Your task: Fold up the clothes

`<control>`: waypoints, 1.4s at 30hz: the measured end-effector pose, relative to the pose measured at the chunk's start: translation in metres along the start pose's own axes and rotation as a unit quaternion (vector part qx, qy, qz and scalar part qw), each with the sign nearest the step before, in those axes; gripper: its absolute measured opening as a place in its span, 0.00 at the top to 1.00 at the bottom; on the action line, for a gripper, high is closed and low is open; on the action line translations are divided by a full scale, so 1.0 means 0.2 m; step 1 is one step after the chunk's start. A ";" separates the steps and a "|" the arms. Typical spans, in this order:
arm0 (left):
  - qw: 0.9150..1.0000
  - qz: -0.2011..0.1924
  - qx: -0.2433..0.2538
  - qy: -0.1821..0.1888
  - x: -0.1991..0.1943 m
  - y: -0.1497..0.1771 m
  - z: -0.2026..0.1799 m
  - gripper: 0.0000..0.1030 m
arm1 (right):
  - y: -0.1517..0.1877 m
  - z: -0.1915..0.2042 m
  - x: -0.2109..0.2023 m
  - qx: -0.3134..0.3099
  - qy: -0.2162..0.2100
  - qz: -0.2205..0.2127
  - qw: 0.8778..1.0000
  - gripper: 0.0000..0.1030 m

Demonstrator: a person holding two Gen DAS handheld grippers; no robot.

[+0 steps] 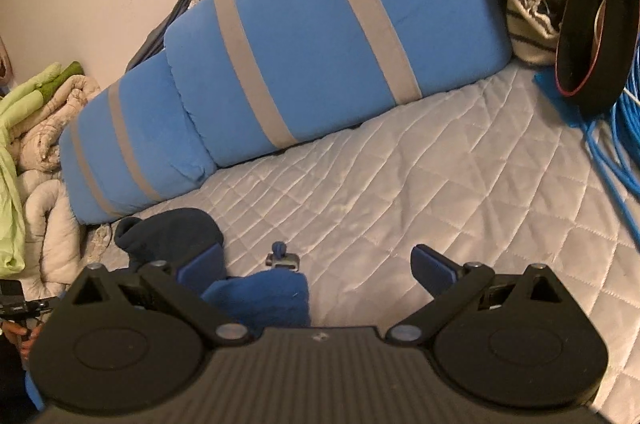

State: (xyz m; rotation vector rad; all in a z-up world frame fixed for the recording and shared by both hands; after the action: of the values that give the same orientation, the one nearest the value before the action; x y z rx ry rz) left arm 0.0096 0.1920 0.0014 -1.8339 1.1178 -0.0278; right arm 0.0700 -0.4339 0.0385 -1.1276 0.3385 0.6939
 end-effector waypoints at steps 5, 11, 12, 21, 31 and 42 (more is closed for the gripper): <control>1.000 -0.027 -0.003 -0.005 -0.04 -0.03 0.00 0.62 | 0.02 0.01 0.01 0.004 -0.027 0.024 0.999 0.00; 1.000 -0.026 0.005 -0.015 -0.02 -0.04 -0.03 0.66 | 0.08 0.07 0.04 -0.007 -0.063 0.065 0.996 0.00; 1.000 -0.025 0.001 -0.018 -0.02 -0.04 -0.02 0.65 | 0.09 0.08 0.05 -0.010 -0.064 0.068 0.996 0.00; 0.999 -0.030 0.022 -0.024 0.00 -0.06 -0.09 0.83 | 0.12 0.19 0.04 -0.057 -0.064 0.054 0.995 0.53; 0.991 -0.112 0.042 -0.061 -0.14 -0.21 -0.18 0.86 | -0.05 0.24 -0.10 -0.055 -0.035 -0.040 0.997 0.87; 0.976 -0.133 0.038 -0.165 -0.05 -0.35 -0.16 0.86 | -0.14 0.31 0.02 -0.061 0.022 -0.053 0.996 0.88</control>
State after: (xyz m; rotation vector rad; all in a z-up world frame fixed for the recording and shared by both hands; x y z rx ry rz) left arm 0.0367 0.1854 0.0740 -1.8259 0.6289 0.0760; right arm 0.0847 -0.3834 0.0817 -1.2699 0.2742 0.6019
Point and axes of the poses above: each gripper's, at about its wrist camera, not at the fingertips, and x roughly the way its jaws point, z to its left, y to its underside, the point moved 7 cm from there along x, roughly the way its jaws point, and after that the axes turned 9 degrees about y, right-handed, at the moved point
